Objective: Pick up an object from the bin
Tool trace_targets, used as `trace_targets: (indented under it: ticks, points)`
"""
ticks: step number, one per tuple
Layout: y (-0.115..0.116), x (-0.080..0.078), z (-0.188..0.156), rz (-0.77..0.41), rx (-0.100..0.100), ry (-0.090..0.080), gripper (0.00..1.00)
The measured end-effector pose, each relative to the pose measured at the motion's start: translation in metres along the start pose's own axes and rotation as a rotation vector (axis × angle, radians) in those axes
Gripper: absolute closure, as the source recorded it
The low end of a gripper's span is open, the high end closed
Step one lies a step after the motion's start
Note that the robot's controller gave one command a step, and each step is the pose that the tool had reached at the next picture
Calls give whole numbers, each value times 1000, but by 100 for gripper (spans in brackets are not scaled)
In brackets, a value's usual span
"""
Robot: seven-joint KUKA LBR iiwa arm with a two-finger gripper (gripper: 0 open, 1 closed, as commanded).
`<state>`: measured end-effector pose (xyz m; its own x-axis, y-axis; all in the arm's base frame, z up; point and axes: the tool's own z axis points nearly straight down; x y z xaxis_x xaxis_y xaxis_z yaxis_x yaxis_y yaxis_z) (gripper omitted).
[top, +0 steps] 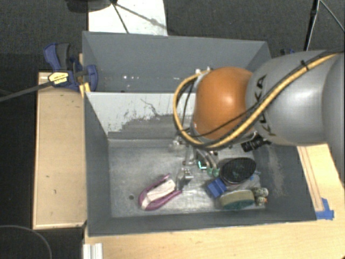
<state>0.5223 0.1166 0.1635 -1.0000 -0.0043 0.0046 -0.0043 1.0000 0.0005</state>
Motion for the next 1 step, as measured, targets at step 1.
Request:
trace_targets:
  ticks: [1]
  points:
    - [34, 32, 92, -342, 0, -10, 0]
